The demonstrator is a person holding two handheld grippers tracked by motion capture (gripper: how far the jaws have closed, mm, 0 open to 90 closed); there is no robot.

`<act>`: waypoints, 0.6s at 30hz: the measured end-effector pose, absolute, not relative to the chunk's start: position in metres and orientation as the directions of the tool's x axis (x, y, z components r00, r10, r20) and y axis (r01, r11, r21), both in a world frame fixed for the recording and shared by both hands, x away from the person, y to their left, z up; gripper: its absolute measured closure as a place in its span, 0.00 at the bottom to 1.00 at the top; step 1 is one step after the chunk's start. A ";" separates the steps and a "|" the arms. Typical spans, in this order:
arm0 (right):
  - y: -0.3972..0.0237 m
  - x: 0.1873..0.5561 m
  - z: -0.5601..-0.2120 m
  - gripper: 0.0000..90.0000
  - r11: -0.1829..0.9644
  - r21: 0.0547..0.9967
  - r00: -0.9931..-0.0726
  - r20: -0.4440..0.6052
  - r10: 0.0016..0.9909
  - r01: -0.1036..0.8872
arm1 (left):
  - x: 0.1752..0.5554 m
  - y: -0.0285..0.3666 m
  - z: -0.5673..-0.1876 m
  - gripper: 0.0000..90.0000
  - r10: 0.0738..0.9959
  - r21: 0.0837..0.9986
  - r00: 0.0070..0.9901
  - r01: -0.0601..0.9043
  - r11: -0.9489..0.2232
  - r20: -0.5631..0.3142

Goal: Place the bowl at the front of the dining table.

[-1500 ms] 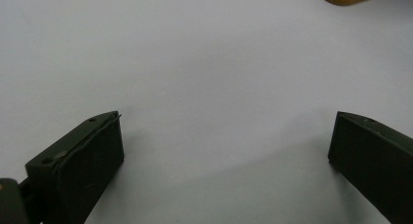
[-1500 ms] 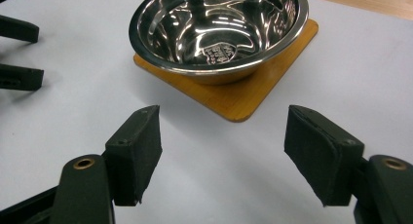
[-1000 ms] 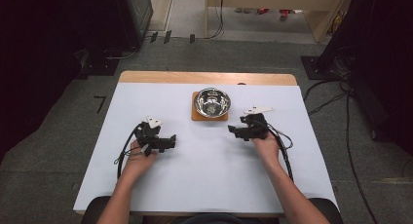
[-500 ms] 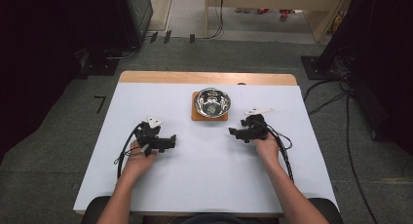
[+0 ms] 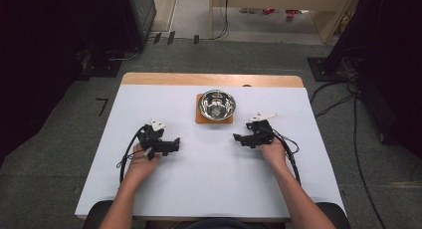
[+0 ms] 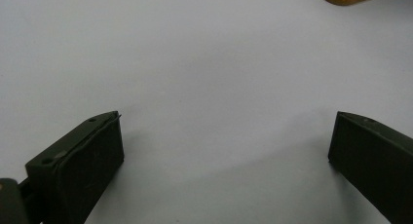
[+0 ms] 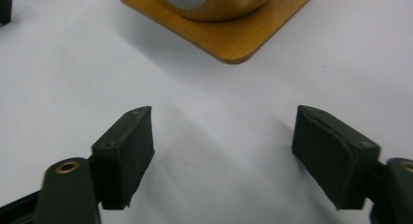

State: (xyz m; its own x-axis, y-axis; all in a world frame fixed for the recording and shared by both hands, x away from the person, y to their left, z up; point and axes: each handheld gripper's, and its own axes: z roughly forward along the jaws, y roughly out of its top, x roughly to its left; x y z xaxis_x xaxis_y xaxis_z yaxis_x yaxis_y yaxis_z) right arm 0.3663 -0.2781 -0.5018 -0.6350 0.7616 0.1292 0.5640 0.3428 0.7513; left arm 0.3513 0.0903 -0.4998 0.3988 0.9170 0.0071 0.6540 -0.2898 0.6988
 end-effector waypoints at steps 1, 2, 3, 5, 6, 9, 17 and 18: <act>-0.278 0.366 -0.502 0.22 0.347 0.750 -0.638 0.129 0.759 0.564 | 0.351 0.090 -0.500 0.00 0.917 0.699 0.399 0.654 -0.290 0.007; -0.277 0.366 -0.502 0.21 0.349 0.749 -0.639 0.128 0.758 0.564 | 0.351 0.090 -0.500 0.00 0.917 0.699 0.399 0.654 -0.290 0.007; -0.277 0.366 -0.502 0.19 0.350 0.748 -0.641 0.128 0.757 0.563 | 0.351 0.090 -0.500 0.00 0.917 0.699 0.399 0.654 -0.290 0.007; -0.275 0.366 -0.502 0.18 0.373 0.746 -0.651 0.105 0.752 0.552 | 0.351 0.090 -0.500 0.00 0.917 0.699 0.398 0.654 -0.289 0.007; -0.273 0.364 -0.502 0.18 0.386 0.743 -0.651 0.088 0.754 0.547 | 0.351 0.090 -0.500 0.00 0.917 0.699 0.398 0.654 -0.289 0.007; -0.267 0.361 -0.503 0.15 0.429 0.738 -0.650 0.018 0.760 0.522 | 0.351 0.090 -0.500 0.00 0.917 0.699 0.399 0.654 -0.290 0.007; -0.267 0.362 -0.503 0.14 0.419 0.732 -0.634 0.023 0.773 0.537 | 0.351 0.090 -0.500 0.00 0.917 0.699 0.399 0.654 -0.290 0.007; -0.267 0.362 -0.503 0.14 0.420 0.732 -0.635 0.022 0.773 0.537 | 0.351 0.090 -0.500 0.00 0.917 0.699 0.399 0.654 -0.290 0.007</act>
State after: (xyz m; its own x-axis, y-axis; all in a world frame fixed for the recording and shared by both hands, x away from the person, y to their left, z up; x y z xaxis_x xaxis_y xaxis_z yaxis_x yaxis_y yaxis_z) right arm 0.3621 -0.2673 -0.5031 -0.6346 0.7725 0.0225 0.5367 0.4195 0.7321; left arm 0.3513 0.0902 -0.4998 0.3987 0.9171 0.0072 0.6540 -0.2898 0.6988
